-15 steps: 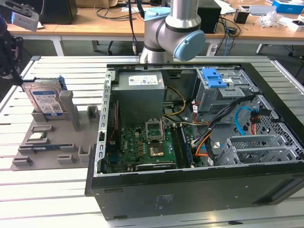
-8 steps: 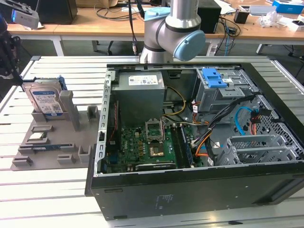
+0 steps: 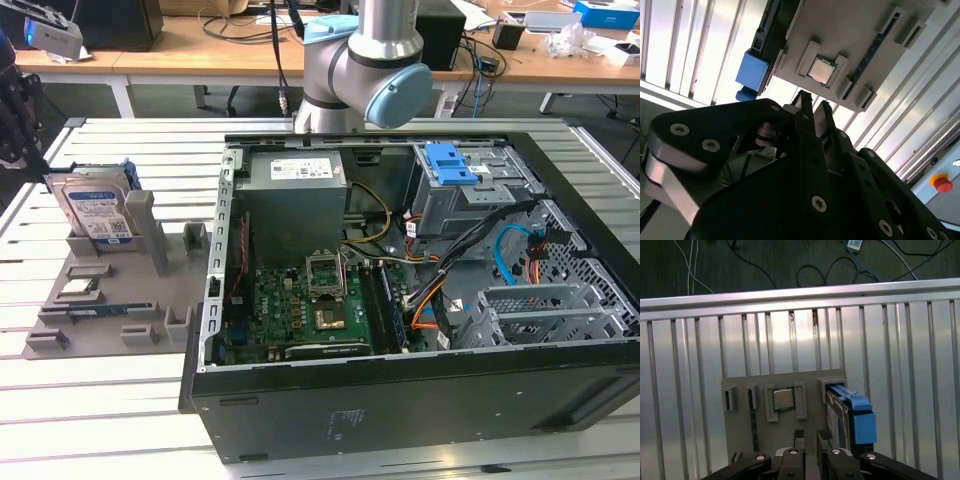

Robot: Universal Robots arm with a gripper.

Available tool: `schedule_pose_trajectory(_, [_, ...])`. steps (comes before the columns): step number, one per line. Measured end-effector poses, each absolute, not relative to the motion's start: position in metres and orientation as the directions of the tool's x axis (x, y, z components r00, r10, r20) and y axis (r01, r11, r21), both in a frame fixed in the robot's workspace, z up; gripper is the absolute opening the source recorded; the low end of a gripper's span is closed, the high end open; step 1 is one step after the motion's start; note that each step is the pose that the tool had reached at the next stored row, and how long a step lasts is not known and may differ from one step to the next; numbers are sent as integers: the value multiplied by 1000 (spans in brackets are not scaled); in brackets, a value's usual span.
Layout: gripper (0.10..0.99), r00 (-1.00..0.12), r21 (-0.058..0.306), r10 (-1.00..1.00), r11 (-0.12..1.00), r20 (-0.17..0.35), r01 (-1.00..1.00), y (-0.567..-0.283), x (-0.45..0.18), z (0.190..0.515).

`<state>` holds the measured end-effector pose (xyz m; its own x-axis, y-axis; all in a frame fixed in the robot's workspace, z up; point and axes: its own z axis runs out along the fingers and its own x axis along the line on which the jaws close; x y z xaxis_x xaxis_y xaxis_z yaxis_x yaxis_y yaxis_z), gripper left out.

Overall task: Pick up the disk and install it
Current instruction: 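Pick up the disk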

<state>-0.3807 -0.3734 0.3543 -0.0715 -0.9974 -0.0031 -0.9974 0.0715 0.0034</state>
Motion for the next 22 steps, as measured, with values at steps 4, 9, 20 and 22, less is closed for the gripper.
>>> schedule_pose_trajectory(4, [416, -69, 3, -998, 69, -3, -998, -373, -381, 354])
schedule_pose_trajectory(9, [482, -68, 3, -998, 68, -3, -998, -372, -381, 354])
schedule_pose_trajectory(20, [482, -68, 3, -998, 68, -1, -998, -343, -380, 354])
schedule_pose_trajectory(22, [482, -68, 3, -998, 68, -1, -998, -337, -380, 354])
